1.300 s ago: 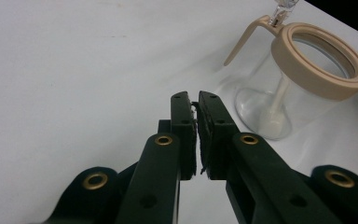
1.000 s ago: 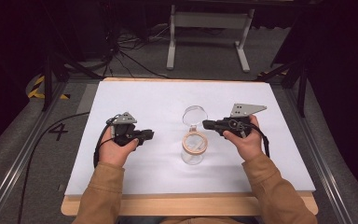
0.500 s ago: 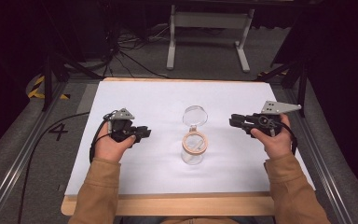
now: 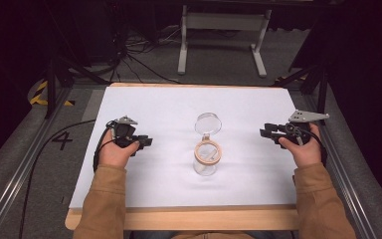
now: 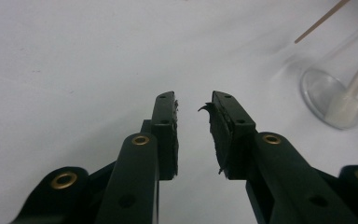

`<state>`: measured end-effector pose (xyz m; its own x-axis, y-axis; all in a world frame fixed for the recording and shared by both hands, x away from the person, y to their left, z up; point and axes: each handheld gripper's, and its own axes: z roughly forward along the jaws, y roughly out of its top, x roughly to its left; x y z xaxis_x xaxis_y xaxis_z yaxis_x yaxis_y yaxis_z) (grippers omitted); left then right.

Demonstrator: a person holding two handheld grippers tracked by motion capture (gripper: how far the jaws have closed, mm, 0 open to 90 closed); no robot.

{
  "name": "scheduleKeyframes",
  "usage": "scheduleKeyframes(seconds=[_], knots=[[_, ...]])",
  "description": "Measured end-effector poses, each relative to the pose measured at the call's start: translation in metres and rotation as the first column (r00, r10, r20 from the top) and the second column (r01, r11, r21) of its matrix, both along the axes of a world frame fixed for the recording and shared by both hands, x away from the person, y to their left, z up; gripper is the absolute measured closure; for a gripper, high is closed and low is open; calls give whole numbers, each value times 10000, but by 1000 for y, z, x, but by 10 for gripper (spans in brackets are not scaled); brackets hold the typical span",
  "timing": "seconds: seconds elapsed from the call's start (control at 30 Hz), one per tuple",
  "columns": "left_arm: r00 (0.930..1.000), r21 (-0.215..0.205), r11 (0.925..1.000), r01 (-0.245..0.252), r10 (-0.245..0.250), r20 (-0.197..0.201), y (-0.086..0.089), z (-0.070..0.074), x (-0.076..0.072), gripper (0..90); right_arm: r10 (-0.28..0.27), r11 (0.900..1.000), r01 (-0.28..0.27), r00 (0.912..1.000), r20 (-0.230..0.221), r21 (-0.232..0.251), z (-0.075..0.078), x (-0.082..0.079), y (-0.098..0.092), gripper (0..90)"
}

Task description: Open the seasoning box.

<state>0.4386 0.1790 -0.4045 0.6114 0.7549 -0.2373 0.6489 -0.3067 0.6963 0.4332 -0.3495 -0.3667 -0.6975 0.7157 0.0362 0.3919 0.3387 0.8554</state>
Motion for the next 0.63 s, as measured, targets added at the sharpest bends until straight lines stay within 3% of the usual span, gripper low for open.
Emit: scheduleKeyframes(seconds=[0.13,0.2,0.3,0.4,0.63], knots=[[10000,-78,10000,-43,43,-7,1,-6,2,688,-226,9997,230,9990,-391,112,-15,8,-7,567],[9999,-74,10000,23,-22,171,2,-9,4,662,-254,9996,259,9986,-467,119,-23,12,-8,547],[9995,-166,9998,66,-61,308,2,-14,5,635,-255,9989,234,9982,-541,-395,-34,18,-9,529],[9987,-106,9997,209,-204,469,2,-18,7,605,-328,9977,284,9968,-731,-615,-45,22,-8,539],[9969,-133,9988,472,-463,631,0,-24,9,534,-310,9967,247,9962,-810,-770,-52,24,-5,534]])
